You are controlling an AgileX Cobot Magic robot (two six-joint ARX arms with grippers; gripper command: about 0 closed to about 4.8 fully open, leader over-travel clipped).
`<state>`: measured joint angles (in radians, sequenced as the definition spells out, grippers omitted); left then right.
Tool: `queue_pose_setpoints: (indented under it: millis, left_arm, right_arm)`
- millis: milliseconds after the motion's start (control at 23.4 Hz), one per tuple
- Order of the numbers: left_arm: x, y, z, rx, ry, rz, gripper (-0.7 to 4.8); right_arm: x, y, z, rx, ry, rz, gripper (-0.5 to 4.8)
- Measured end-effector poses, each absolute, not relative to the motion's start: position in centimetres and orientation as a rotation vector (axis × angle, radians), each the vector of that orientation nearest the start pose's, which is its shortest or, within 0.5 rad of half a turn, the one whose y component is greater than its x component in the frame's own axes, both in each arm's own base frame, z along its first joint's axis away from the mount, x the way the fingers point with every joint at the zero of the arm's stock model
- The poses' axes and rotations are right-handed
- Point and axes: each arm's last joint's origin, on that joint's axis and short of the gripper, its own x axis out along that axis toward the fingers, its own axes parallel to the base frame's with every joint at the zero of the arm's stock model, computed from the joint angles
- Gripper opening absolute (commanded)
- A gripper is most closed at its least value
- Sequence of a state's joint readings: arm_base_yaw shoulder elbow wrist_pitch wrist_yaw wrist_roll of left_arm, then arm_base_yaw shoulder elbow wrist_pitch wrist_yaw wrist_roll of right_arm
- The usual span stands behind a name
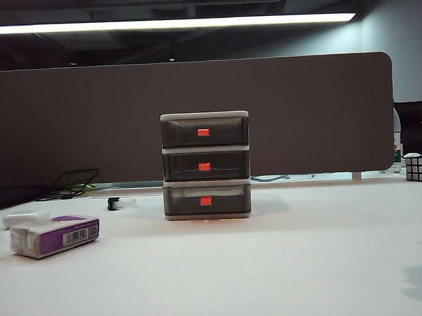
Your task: Open the second layer of the drawer on the table, pick up a pack of napkins on the table and put it in, and finally close the drawer.
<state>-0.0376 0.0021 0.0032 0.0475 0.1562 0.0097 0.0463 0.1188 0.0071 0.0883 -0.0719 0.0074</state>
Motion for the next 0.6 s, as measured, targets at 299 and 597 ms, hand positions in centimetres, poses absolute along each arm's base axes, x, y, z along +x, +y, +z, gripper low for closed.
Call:
queue_pose_setpoints:
  millis: [299,597]
  left_arm:
    - [9.69,-0.82,16.9,0.013,-0.05,-0.194,-0.02]
    - [9.55,-1.31,16.89,-0.217,-0.006,-0.375,-0.03]
  right_arm:
    - [10.44,0.69,16.48,0.008,0.024,0.119,-0.04]
    - [10.35,1.14,16.41,0.099,0.045,0.276,-0.04]
